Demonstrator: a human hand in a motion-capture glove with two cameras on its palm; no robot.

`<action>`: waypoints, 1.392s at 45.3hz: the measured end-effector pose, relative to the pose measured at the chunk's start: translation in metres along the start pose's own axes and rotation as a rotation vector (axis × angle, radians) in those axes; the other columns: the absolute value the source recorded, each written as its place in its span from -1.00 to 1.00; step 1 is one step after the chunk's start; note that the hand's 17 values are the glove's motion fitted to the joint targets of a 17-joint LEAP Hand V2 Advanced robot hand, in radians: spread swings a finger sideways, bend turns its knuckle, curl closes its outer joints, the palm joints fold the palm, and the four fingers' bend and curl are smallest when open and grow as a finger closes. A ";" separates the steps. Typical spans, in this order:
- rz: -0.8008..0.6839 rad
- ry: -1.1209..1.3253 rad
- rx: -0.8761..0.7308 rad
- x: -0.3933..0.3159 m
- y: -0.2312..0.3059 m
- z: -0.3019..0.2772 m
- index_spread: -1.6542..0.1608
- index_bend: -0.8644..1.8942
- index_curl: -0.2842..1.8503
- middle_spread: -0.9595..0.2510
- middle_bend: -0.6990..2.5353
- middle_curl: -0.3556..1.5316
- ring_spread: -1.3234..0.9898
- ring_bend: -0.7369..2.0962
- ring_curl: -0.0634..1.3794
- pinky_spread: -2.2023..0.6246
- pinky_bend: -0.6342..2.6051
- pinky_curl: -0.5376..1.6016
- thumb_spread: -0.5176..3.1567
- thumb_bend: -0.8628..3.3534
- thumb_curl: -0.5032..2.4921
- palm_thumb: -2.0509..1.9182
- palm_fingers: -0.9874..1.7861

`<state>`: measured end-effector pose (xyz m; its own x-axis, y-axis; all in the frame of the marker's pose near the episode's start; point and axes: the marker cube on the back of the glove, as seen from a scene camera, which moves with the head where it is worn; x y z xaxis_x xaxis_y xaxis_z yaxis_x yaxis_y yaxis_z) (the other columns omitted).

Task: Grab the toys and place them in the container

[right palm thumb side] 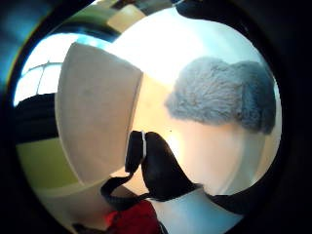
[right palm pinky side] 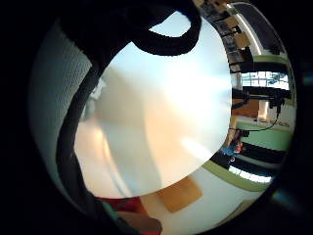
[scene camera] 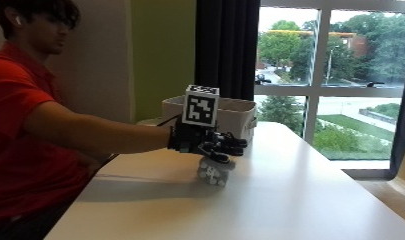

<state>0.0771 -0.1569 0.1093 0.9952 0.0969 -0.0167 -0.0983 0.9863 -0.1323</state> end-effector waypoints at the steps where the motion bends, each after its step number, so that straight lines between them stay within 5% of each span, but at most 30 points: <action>1: -0.002 0.007 -0.001 0.000 -0.001 0.002 0.39 -0.24 -0.39 0.44 -0.49 -0.37 0.14 -0.37 -0.67 0.62 -0.13 -0.20 -0.12 -0.62 -0.50 0.00 -0.40; 9: -0.032 0.029 0.084 -0.001 -0.008 0.014 0.38 -0.23 -0.39 0.44 -0.49 -0.38 0.14 -0.36 -0.67 0.62 -0.14 -0.20 -0.13 -0.62 -0.50 0.00 -0.36; 34: 0.007 0.158 -0.011 0.001 -0.030 0.042 0.37 -0.23 -0.38 0.44 -0.47 -0.38 0.13 -0.35 -0.64 0.62 0.01 -0.14 -0.14 -0.61 -0.49 0.02 -0.32; 51: -0.024 0.141 -0.018 -0.002 -0.037 0.044 0.30 -0.21 -0.41 0.28 -0.42 -0.36 -0.02 0.03 -0.45 0.52 -0.02 -0.18 -0.08 -0.59 -0.46 0.07 0.05; 63: -0.070 0.263 0.071 -0.010 -0.035 0.041 0.29 -0.18 -0.37 0.06 -0.35 -0.30 -0.18 0.10 -0.41 0.43 -0.10 -0.21 -0.02 -0.57 -0.42 0.14 0.19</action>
<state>0.0703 -0.1869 0.1549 0.9635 -0.0002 -0.2677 -0.0198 0.9972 -0.0721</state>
